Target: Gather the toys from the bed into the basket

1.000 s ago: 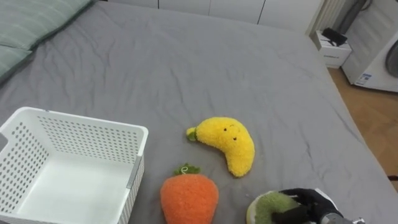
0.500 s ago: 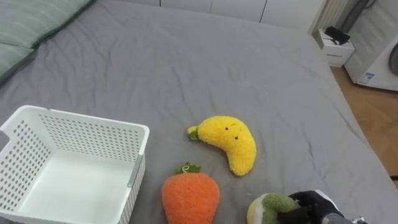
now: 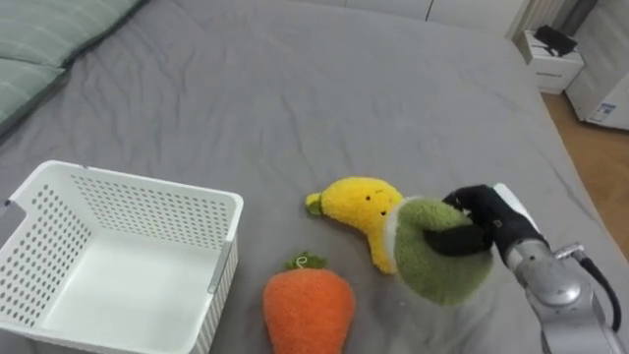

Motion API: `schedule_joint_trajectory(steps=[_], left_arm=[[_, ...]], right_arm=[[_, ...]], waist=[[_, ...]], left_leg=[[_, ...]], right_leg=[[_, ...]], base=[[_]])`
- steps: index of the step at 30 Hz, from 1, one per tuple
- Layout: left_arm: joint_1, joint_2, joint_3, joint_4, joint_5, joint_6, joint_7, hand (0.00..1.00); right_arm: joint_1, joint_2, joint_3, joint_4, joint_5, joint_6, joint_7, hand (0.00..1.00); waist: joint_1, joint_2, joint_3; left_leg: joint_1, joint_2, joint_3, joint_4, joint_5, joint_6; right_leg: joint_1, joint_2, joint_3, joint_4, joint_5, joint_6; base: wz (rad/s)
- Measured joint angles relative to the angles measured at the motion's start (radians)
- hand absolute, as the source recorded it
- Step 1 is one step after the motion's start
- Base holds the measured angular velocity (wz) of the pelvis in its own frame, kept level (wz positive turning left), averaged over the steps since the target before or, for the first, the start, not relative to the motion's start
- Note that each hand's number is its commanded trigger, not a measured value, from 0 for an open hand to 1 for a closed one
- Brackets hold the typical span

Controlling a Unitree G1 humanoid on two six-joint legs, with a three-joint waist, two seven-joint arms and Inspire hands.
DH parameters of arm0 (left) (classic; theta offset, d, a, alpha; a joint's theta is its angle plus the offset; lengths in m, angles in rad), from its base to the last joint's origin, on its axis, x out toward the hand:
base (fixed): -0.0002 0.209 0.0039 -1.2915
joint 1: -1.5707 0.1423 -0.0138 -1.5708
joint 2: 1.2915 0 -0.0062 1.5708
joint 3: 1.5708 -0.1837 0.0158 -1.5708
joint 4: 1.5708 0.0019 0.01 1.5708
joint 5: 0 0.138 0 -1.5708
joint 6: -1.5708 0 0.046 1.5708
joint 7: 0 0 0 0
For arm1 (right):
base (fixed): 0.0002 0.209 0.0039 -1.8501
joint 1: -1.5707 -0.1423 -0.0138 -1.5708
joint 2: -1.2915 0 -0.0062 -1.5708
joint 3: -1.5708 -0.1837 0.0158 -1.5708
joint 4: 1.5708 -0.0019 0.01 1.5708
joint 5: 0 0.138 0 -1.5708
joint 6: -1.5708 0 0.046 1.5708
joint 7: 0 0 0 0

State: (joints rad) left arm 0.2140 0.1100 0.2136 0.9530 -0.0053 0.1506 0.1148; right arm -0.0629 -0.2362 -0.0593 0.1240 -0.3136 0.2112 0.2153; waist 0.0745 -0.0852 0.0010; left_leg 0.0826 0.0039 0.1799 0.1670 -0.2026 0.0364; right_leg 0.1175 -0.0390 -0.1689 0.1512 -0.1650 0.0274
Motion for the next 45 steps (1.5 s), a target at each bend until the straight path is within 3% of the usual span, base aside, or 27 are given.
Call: schedule_joint_trajectory(steps=[8, 16, 19, 25, 28, 34, 40, 44, 45], left_arm=[[-0.010, 0.001, -0.004, 0.000, 0.000, -0.004, 0.001, 0.00], [-0.011, -0.001, -0.008, -0.001, 0.041, -0.004, 0.006, 0.00], [-0.013, 0.000, -0.011, -0.013, 0.047, -0.003, 0.006, 0.00], [-0.018, 0.000, -0.011, -0.013, 0.048, 0.009, 0.005, 0.00], [-0.018, -0.002, -0.011, -0.013, 0.048, 0.020, 0.004, 0.00], [-0.032, -0.002, -0.010, -0.037, 0.055, 0.031, 0.017, 0.00], [-0.058, -0.002, 0.000, -0.039, 0.056, 0.033, 0.035, 0.00], [-0.050, -0.003, -0.001, -0.053, 0.056, 0.048, 0.037, 0.00], [-0.048, -0.003, -0.001, -0.057, 0.057, 0.052, 0.042, 0.00]], right_arm=[[-0.110, 0.000, 0.038, -0.071, 0.037, 0.022, 0.011, 1.00], [-0.247, 0.002, 0.136, -0.065, 0.098, 0.031, 0.007, 1.00], [-0.269, 0.004, 0.181, -0.065, 0.081, 0.034, 0.008, 1.00], [-0.294, 0.014, 0.197, -0.058, 0.082, 0.053, 0.007, 1.00], [-0.328, 0.034, 0.203, -0.055, 0.082, 0.056, 0.007, 1.00], [-0.363, 0.052, 0.313, -0.030, 0.112, 0.061, -0.031, 1.00], [-0.427, 0.069, 0.345, 0.072, 0.114, 0.063, -0.073, 1.00], [-0.430, 0.083, 0.354, 0.077, 0.112, 0.068, -0.094, 1.00], [-0.430, 0.088, 0.354, 0.077, 0.113, 0.070, -0.094, 0.77]], waist=[[0.030, -0.011, 0.0002], [0.120, -0.016, 0.0042], [0.145, -0.022, 0.0077], [0.208, -0.029, 0.0102], [0.219, -0.030, 0.0107], [0.271, -0.031, 0.0126], [0.327, -0.036, 0.0149], [0.346, -0.038, 0.0148], [0.347, -0.038, 0.0148]], left_leg=[[-0.020, -0.003, -0.026, 0.005, 0.005, 0.001], [-0.034, -0.016, -0.077, 0.005, 0.016, 0.003], [-0.057, -0.022, -0.112, 0.022, 0.019, 0.007], [-0.090, -0.039, -0.171, 0.040, 0.029, 0.014], [-0.100, -0.049, -0.200, 0.039, 0.041, 0.015], [-0.121, -0.058, -0.241, 0.039, 0.055, 0.014], [-0.142, -0.074, -0.284, 0.039, 0.072, 0.016], [-0.149, -0.082, -0.304, 0.039, 0.079, 0.017], [-0.151, -0.085, -0.309, 0.039, 0.081, 0.018]], right_leg=[[-0.007, -0.004, -0.028, 0.002, 0.000, 0.000], [0.003, -0.012, -0.088, -0.003, 0.000, 0.000], [0.002, -0.019, -0.137, -0.003, 0.000, 0.000], [0.003, -0.031, -0.191, -0.001, 0.000, 0.000], [0.004, -0.037, -0.217, -0.001, -0.001, 0.002], [0.002, -0.040, -0.253, -0.001, -0.002, 0.003], [-0.002, -0.049, -0.299, -0.001, -0.003, 0.005], [-0.001, -0.053, -0.305, -0.001, -0.004, 0.006], [-0.001, -0.054, -0.305, -0.001, -0.004, 0.006]], base=[[0.09], [0.18], [0.34], [0.33], [0.31], [0.21], [0.25], [0.17], [0.14]])
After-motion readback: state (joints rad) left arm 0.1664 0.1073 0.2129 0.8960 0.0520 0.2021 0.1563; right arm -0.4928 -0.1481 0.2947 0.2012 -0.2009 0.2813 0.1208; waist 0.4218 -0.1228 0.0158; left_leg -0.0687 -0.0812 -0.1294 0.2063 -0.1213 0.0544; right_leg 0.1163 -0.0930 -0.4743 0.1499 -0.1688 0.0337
